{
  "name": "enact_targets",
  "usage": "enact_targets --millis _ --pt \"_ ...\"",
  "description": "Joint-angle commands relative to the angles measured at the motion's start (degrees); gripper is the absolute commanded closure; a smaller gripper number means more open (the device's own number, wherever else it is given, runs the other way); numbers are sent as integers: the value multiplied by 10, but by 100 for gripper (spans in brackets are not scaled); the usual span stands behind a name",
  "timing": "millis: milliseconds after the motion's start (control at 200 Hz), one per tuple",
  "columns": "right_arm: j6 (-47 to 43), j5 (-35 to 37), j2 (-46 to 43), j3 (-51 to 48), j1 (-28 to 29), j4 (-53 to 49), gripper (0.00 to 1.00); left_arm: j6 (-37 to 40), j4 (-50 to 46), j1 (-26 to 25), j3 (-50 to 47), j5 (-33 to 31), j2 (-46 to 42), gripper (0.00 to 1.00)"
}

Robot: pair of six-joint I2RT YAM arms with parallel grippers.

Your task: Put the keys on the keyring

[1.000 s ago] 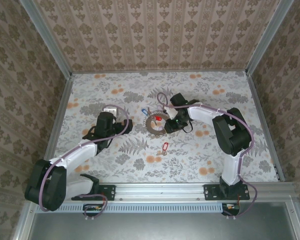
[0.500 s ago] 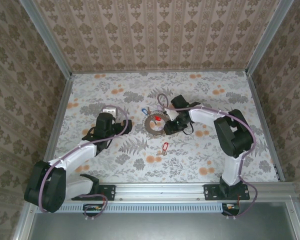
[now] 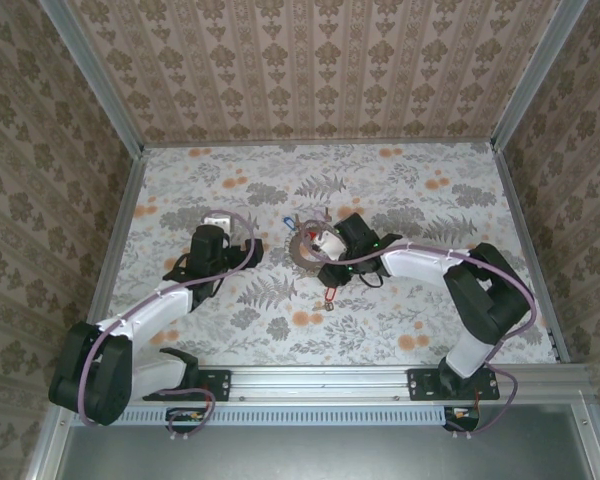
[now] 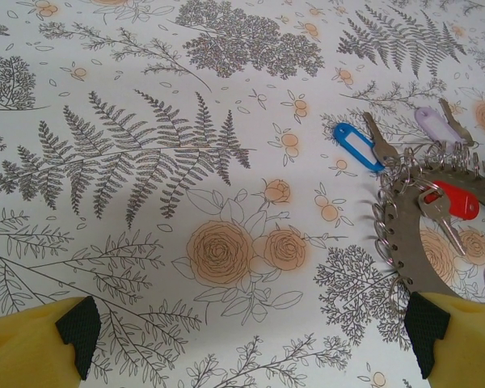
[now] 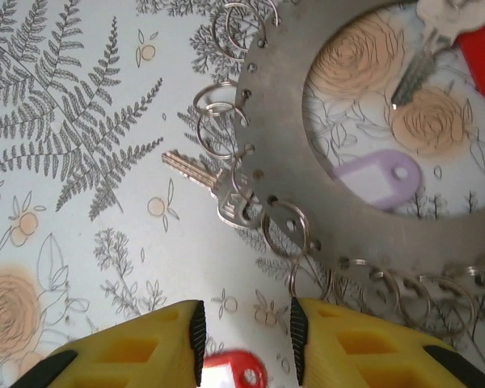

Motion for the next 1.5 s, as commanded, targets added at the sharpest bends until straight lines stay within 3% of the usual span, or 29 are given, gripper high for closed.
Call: enact_targets --millis 0,185,370,505,715,900,1075,1255,1375,1495 --pt "-25 29 22 2 -2 49 63 -15 13 7 -14 7 -19 0" --pt "-6 57 41 6 -2 51 69 -19 20 15 -23 15 -27 0" --pt "8 70 43 9 2 39 68 -23 24 20 -27 20 -29 0" --pt "19 102 50 10 7 42 75 -24 24 23 -28 22 -30 0" --pt "23 109 50 5 9 46 73 -26 26 24 -30 22 -33 0" --pt "3 69 38 -8 9 57 90 -27 27 26 -31 23 -32 0" --pt "-3 37 5 -24 6 63 97 -26 25 27 -29 25 -31 0" --pt "28 -21 -12 -21 -17 51 95 -26 22 29 -28 25 -31 0" --pt "54 -48 -7 -17 -32 39 81 -28 24 31 -30 27 -33 0" --pt "68 -82 -1 -11 -35 19 75 -29 25 33 -30 30 -32 0"
